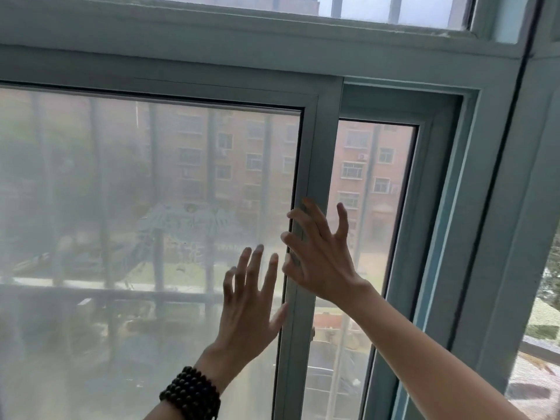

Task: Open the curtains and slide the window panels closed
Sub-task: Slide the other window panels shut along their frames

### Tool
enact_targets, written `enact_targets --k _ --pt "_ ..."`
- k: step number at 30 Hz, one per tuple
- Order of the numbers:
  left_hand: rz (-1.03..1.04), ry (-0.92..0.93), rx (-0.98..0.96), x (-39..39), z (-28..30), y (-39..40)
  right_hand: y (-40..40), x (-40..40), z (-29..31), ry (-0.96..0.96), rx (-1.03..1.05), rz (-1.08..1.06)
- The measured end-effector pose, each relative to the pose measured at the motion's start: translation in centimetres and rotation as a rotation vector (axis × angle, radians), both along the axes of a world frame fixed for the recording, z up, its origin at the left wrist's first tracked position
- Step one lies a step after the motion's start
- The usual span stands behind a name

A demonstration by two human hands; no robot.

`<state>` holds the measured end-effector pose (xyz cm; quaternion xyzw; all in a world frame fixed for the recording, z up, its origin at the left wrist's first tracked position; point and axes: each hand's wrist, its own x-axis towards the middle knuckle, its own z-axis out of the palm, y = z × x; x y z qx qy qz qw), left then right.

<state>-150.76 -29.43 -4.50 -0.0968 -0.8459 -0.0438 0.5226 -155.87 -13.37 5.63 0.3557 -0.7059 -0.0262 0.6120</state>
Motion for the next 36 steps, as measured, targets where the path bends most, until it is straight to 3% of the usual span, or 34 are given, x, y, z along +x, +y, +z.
enact_targets --k 7,16,36 --pt "-0.009 -0.164 -0.063 0.2 -3.8 2.9 1.8 -0.3 0.1 -0.001 0.003 0.005" --pt "0.026 -0.176 -0.127 -0.2 -4.3 6.0 5.4 -0.8 -0.1 -0.015 0.027 -0.012" --pt "0.033 -0.136 -0.183 -2.7 -4.4 16.9 16.9 -0.7 0.2 -0.15 0.114 -0.277"
